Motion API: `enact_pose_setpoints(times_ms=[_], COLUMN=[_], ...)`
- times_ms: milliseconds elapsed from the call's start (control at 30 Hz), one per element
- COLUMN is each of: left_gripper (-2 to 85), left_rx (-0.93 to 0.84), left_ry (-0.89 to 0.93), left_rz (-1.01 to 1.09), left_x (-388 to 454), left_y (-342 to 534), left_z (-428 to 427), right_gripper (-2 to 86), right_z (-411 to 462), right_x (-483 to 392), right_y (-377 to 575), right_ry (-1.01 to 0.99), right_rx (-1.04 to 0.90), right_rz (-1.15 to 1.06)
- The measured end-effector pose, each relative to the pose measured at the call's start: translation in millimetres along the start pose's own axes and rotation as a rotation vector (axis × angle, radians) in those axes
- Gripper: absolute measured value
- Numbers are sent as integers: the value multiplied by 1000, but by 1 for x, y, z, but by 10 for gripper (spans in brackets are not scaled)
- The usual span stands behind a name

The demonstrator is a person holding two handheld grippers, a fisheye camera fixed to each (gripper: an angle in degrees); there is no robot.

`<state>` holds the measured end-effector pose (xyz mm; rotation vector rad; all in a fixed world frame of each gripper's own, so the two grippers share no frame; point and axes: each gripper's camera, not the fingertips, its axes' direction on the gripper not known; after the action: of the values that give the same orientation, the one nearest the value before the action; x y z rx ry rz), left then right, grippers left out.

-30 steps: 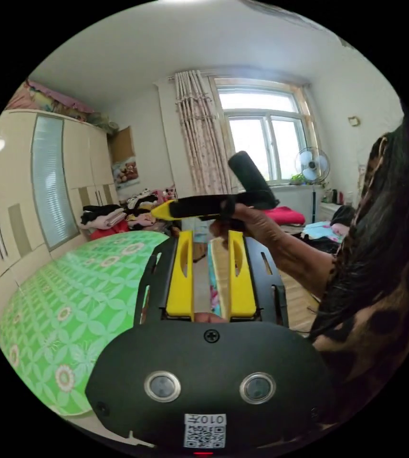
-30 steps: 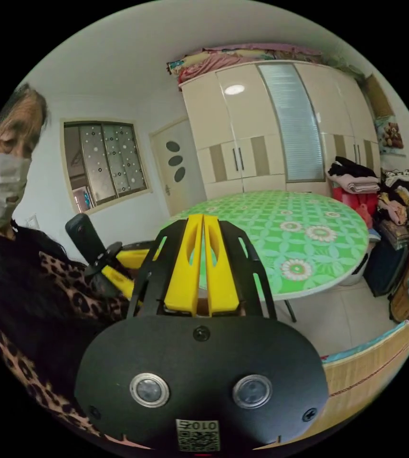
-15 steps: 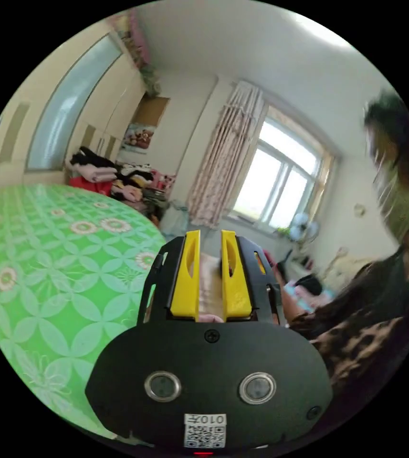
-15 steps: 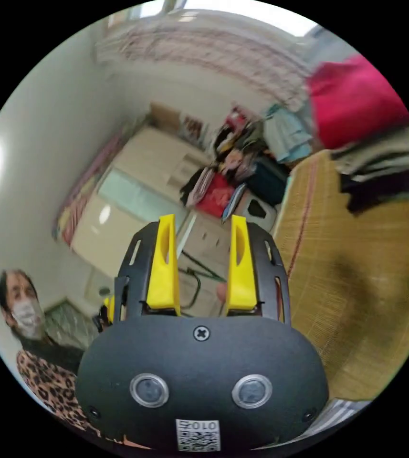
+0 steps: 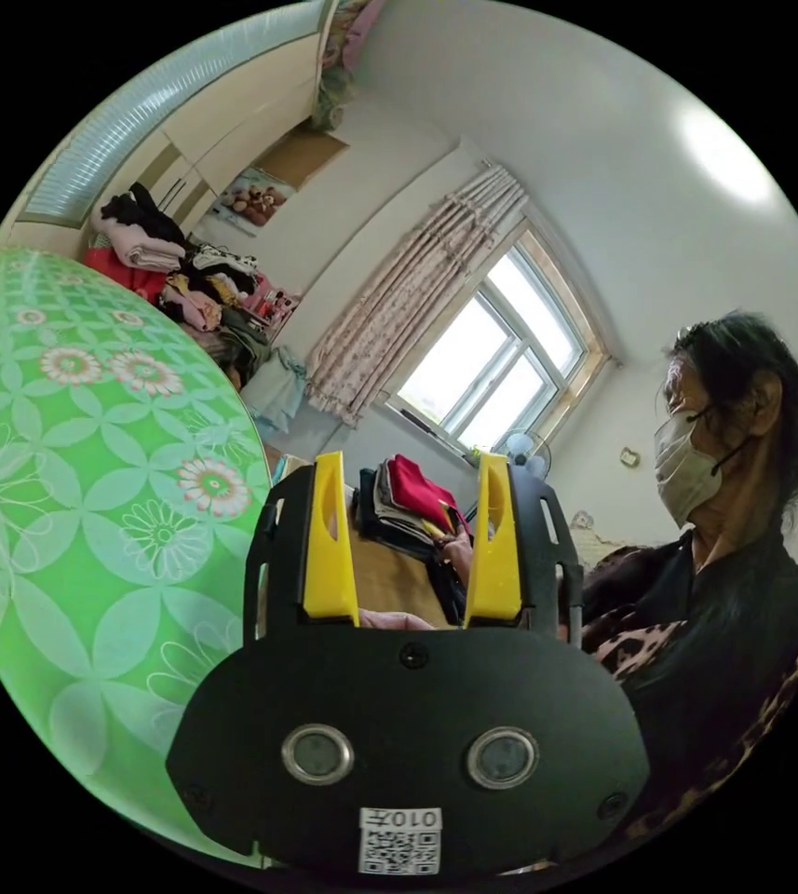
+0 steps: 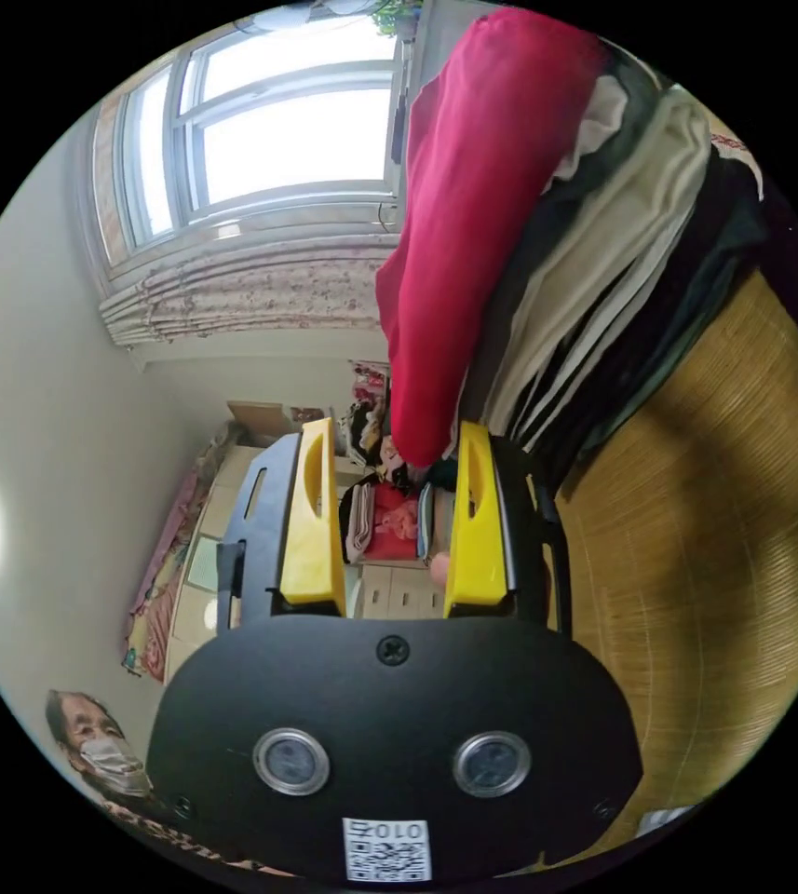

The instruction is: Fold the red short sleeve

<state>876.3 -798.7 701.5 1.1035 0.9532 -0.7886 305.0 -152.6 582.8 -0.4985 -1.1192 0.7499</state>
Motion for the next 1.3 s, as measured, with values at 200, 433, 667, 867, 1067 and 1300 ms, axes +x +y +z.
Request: enact_pose_setpoints(times_ms=[200,433,667,867,1067,1300], left_gripper=[171,152,141,132,127,120], left_rx=[-35,-69,-152,-182,-301,-341], left_ry=[-12,22,67,112,126,185], left_rz=[-41,-89,-111,-174,-166,-109], left_x=[-27,-61,-84,-109,-127,-124], left_y=[-11,-19,-19,-13,-7,-20], left_z=[16,31,54,67,103,116], right_gripper=[158,69,59,54,62,89], right_z=[18,13,3,-18,-16,-10], right_x=[21,34,3,-21,-12,40], right_y=[-38,-66,-83,-86,-57,-41], right_ry=[29,111,182,99,180,186], right_rx=[-6,-76,-122,-123,-240,-147], right_rz=[67,86,-31,-85,-90,45])
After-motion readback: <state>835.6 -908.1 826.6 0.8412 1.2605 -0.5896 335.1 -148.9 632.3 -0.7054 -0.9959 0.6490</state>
